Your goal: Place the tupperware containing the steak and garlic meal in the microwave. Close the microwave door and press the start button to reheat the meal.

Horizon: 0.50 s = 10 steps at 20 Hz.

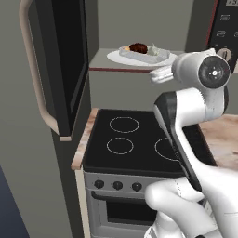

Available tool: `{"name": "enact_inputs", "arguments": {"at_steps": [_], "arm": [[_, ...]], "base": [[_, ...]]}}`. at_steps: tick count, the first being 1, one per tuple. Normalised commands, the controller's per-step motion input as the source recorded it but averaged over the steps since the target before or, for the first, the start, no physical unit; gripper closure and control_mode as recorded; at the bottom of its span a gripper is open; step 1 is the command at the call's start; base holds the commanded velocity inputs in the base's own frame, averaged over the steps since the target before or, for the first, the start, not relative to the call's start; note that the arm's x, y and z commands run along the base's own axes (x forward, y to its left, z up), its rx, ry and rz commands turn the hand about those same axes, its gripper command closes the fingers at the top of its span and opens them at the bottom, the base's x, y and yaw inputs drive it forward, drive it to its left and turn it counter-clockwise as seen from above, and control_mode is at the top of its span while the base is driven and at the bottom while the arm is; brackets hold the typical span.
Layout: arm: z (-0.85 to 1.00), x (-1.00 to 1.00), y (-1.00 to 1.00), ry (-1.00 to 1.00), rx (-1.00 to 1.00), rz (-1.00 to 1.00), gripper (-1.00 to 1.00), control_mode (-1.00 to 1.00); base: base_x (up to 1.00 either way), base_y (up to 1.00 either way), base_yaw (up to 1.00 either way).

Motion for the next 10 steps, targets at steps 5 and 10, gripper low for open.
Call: {"name": "enact_inputs", "arguments": {"at_steps": [5, 10], "arm": [[0.07, -0.67, 0.57, 0.12, -0.57, 0.12, -1.00, -1.00], [0.00, -0.63, 0.41, -0.05, -0.43, 0.00, -1.00, -1.00]], "base": [[0.00, 0.00, 0.00], [0.00, 0.00, 0.00]]}}
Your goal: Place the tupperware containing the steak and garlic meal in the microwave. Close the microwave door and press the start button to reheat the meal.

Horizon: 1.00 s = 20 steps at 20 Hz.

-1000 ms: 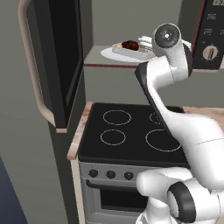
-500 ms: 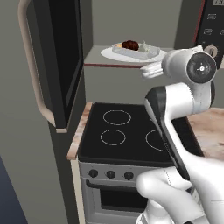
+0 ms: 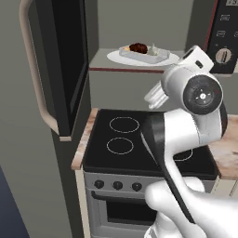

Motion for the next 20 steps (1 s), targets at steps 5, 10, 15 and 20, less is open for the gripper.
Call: {"name": "enact_inputs", "arguments": {"at_steps": [5, 10, 15, 20], "arm": [[0.01, -0.84, 0.31, -0.07, -0.33, 0.00, -1.00, -1.00], [0.15, -0.77, 0.48, 0.02, -0.30, 0.00, -1.00, -1.00], [0.01, -0.61, 0.57, 0.00, -0.30, 0.00, -1.00, -1.00], [0.00, -0.37, 0.71, -0.02, -0.24, 0.00, -1.00, -1.00]], "base": [[0.00, 0.00, 0.00], [0.00, 0.00, 0.00], [0.00, 0.00, 0.00], [0.00, 0.00, 0.00]]}}
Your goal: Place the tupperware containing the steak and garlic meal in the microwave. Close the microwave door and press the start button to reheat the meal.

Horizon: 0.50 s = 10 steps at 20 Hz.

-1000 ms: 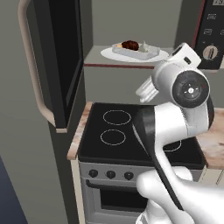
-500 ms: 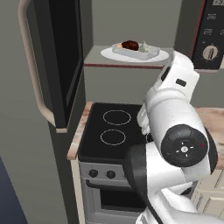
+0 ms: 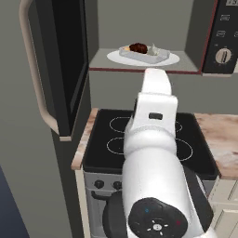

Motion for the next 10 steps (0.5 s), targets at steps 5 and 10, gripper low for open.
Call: {"name": "enact_inputs", "arguments": {"at_steps": [5, 10], "arm": [[0.00, -0.28, 0.89, -0.01, -0.26, 0.00, -1.00, -1.00], [0.00, -0.12, 0.94, 0.00, -0.26, 0.00, -1.00, -1.00]], "base": [[0.00, 0.00, 0.00], [0.00, 0.00, 0.00]]}}
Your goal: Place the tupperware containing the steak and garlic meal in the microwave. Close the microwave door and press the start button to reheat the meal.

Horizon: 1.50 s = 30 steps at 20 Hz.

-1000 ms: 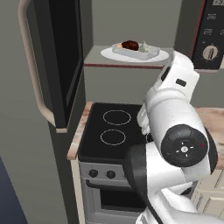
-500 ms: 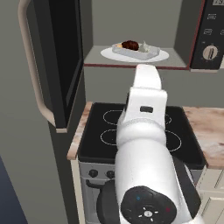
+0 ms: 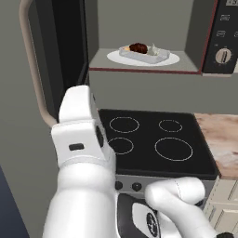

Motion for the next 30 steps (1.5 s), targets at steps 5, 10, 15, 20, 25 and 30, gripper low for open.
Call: {"name": "enact_inputs", "arguments": {"at_steps": [5, 10, 15, 20, 25, 30], "arm": [[-0.04, 0.00, 0.85, 0.00, -0.22, 0.00, -1.00, -1.00], [-0.15, 0.07, 0.72, 0.07, -0.13, 0.00, -1.00, -1.00], [-0.17, 0.39, 0.62, 0.18, -0.05, 0.00, -1.00, -1.00], [-0.15, 0.61, 0.56, 0.19, -0.05, 0.00, -1.00, -1.00], [-0.03, 0.65, 0.23, 0.12, -0.01, 0.00, -1.00, -1.00], [0.00, 0.36, -0.23, 0.04, 0.00, -0.01, -1.00, -1.00]], "base": [[0.00, 0.00, 0.00], [0.00, 0.00, 0.00], [0.00, 0.00, 0.00], [0.00, 0.00, 0.00], [0.00, 0.00, 0.00], [0.00, 0.00, 0.00]]}}
